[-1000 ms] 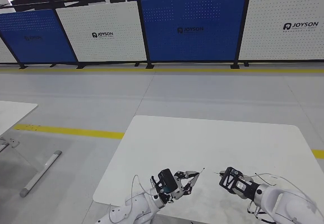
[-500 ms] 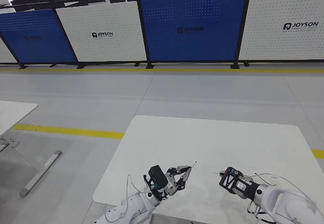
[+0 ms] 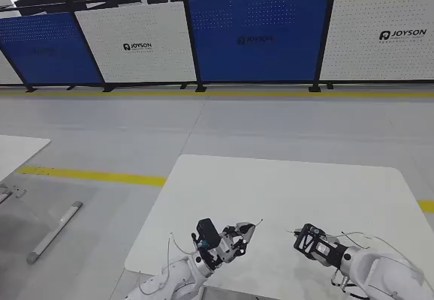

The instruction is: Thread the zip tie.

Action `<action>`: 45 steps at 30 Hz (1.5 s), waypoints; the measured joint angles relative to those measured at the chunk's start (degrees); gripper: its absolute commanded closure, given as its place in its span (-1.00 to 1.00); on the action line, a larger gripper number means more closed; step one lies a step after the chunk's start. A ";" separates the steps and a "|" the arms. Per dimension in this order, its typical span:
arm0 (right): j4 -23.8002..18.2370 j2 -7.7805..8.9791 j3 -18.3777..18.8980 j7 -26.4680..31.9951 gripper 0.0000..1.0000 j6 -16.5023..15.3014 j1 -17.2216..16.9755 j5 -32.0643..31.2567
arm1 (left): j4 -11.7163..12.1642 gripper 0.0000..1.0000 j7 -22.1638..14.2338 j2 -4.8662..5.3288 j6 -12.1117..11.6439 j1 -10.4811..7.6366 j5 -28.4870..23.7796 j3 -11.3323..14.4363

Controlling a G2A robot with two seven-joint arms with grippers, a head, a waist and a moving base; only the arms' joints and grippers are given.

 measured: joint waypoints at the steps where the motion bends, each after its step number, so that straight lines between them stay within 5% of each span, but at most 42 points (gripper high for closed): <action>1: 0.00 0.00 0.00 0.00 1.00 0.00 0.00 0.00 | 0.37 1.00 0.29 -0.13 -0.63 0.12 -2.19 -0.17; 6: 0.00 0.00 0.00 0.00 1.00 0.00 0.00 0.00 | 0.53 1.00 -1.06 -0.09 -2.98 0.83 -10.90 0.22; 9: 0.00 0.00 0.00 0.00 1.00 0.00 0.00 0.00 | -0.82 1.00 -3.37 1.02 -2.88 0.52 -14.72 0.74; 12: 0.00 0.00 0.00 0.00 1.00 0.00 0.00 0.00 | -2.12 1.00 -4.76 2.04 -2.88 0.93 -13.54 0.86; 27: 0.06 -0.05 -0.03 -0.13 1.00 0.00 -0.19 0.18 | -2.48 1.00 -5.20 1.99 -1.93 0.83 -13.11 0.58; 35: -1.64 0.31 -3.35 2.56 1.00 0.00 3.14 8.94 | -4.79 1.00 -6.14 2.45 -2.22 2.99 -11.88 -1.84; 39: -2.23 0.83 -2.79 7.00 1.00 0.00 4.97 12.96 | -6.23 1.00 -6.93 2.90 -0.46 4.16 -6.67 -2.99; 45: -2.25 0.87 -2.77 7.25 1.00 0.00 4.97 13.20 | -6.45 1.00 -7.24 3.01 -0.03 4.43 -4.92 -3.12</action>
